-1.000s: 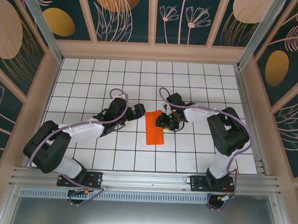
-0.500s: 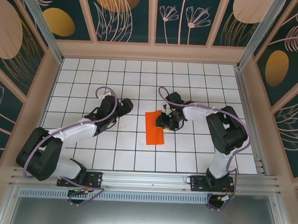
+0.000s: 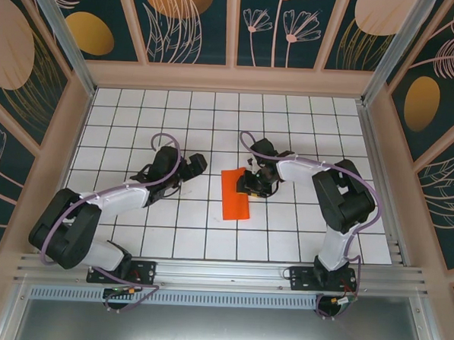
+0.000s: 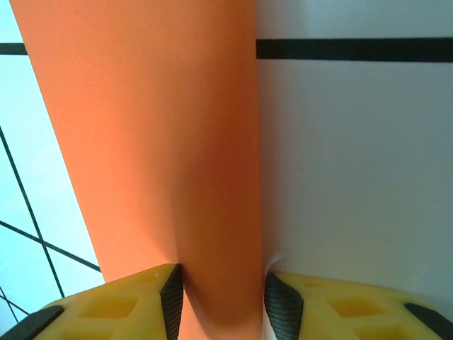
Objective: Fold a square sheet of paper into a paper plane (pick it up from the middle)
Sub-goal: First fold in half a square sheet of paper at the center of the table, then hold the square sheet of paper at the center of the table.
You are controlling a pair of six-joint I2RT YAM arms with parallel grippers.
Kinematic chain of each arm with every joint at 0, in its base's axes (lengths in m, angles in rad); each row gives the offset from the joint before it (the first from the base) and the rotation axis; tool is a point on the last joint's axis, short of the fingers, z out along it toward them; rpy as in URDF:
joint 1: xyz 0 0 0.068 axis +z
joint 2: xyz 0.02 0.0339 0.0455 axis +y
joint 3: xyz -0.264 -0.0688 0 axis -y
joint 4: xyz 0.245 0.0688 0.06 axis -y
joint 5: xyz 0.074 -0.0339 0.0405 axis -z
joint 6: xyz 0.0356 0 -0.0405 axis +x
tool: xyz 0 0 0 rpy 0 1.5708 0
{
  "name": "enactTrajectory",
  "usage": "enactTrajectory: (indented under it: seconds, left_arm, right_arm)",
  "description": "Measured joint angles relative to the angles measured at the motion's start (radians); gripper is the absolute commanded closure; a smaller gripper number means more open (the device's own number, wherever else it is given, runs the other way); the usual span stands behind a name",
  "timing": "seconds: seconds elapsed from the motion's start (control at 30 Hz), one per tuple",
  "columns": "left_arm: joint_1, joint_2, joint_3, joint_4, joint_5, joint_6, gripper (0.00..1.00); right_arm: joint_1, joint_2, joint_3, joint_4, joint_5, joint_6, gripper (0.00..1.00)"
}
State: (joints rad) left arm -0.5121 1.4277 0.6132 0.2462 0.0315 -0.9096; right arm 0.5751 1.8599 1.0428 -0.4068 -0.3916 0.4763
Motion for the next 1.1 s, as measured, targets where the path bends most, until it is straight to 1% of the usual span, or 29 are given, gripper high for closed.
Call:
enactTrajectory:
  seconds: [0.13,0.27,0.4,0.6,0.83,1.0,1.1]
  left_arm:
    - [0.000,0.029,0.000,0.036,0.064,0.000,0.17]
    - [0.000,0.070,0.000,0.077,0.136,-0.008,0.35]
    - [-0.005,0.108,0.000,0.126,0.196,-0.021,0.49]
    - [-0.044,0.172,0.004,0.177,0.261,-0.029,0.67]
    - [-0.108,0.272,0.036,0.230,0.306,-0.054,0.82]
    - [-0.126,0.333,0.073,0.244,0.330,-0.064,0.90]
    - [-0.131,0.359,0.096,0.243,0.333,-0.064,0.92]
  right_arm:
    - [0.000,0.002,0.003,-0.003,0.001,0.000,0.56]
    - [0.001,0.006,0.009,-0.011,0.002,0.001,0.55]
    - [0.001,0.013,0.018,-0.021,0.001,0.005,0.54]
    - [0.003,0.016,0.023,-0.027,0.002,0.005,0.53]
    - [0.009,0.016,0.024,-0.027,0.011,0.005,0.52]
    - [0.017,0.016,0.024,-0.028,0.027,0.005,0.52]
    - [0.021,0.016,0.025,-0.028,0.034,0.005,0.52]
